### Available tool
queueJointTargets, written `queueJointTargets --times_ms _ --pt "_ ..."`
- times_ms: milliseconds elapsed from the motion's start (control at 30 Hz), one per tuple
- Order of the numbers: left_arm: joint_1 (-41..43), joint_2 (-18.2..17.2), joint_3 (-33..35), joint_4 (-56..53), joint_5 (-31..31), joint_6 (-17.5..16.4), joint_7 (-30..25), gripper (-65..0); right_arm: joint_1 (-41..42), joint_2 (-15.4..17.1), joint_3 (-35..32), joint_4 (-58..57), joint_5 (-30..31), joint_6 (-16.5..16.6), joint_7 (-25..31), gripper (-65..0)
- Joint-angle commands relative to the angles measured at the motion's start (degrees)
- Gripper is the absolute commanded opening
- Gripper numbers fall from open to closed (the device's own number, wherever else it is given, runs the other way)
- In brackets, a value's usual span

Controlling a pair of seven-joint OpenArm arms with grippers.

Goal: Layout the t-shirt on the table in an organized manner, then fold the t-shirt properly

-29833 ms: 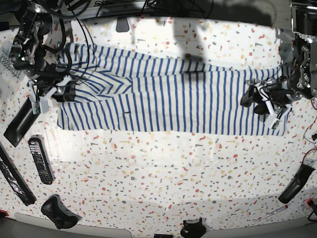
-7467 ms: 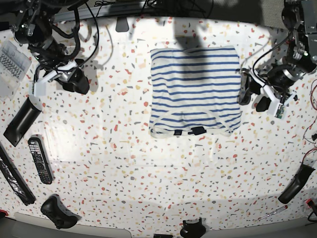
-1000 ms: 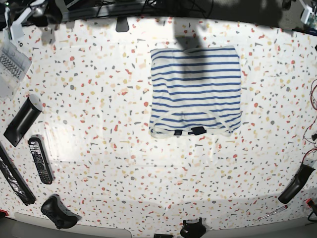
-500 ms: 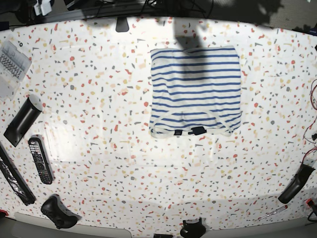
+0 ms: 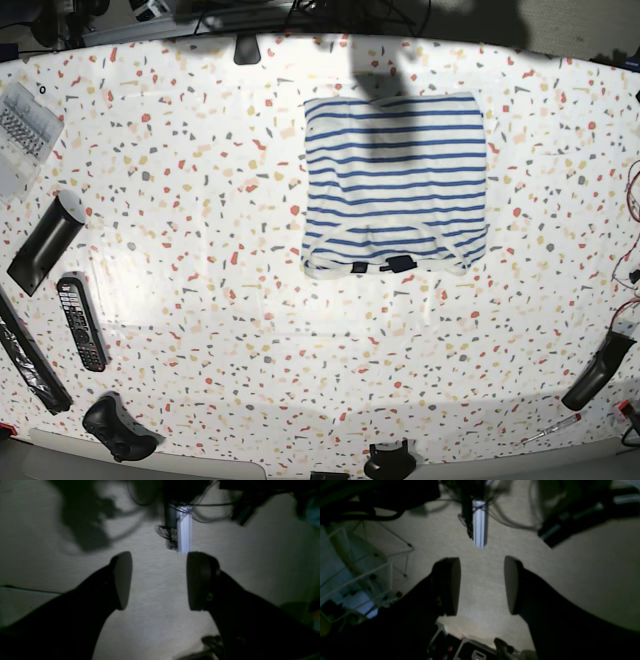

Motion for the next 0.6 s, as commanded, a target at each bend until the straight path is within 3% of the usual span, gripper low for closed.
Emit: queueJointTargets --times_ms 0,100,267,367,500,567 --pt "-1.03 -0.76 0.48 -2.75 -0.28 0.50 -0.87 -33.6 1.42 0.81 -1.66 -2.54 -1.36 0.34 1.70 -37.4" --pt "-6.21 0.00 1.88 -11.56 -0.39 1.46 -0.94 -33.6 6.47 0.87 -8.09 -10.21 -6.43 0.34 7.50 -37.4" --pt "-10.75 2.40 2.01 -18.25 -0.35 8.09 -2.40 -33.6 9.60 0.81 -17.07 -15.32 -12.46 0.34 22.43 -37.4" --pt "-12.24 3.69 2.01 -18.53 -0.15 11.17 -2.29 -33.6 9.66 0.61 -22.32 -15.37 -19.28 -0.59 27.43 -37.4" --pt "-14.88 4.68 2.01 -18.53 -0.17 13.25 2.19 -33.6 9.68 0.55 -29.16 -15.37 -22.10 -14.75 29.53 -37.4" --pt "-16.04 5.01 2.01 -18.53 -0.17 13.18 5.66 -33.6 10.12 0.52 -31.69 -15.50 -21.90 -17.86 29.55 -37.4"
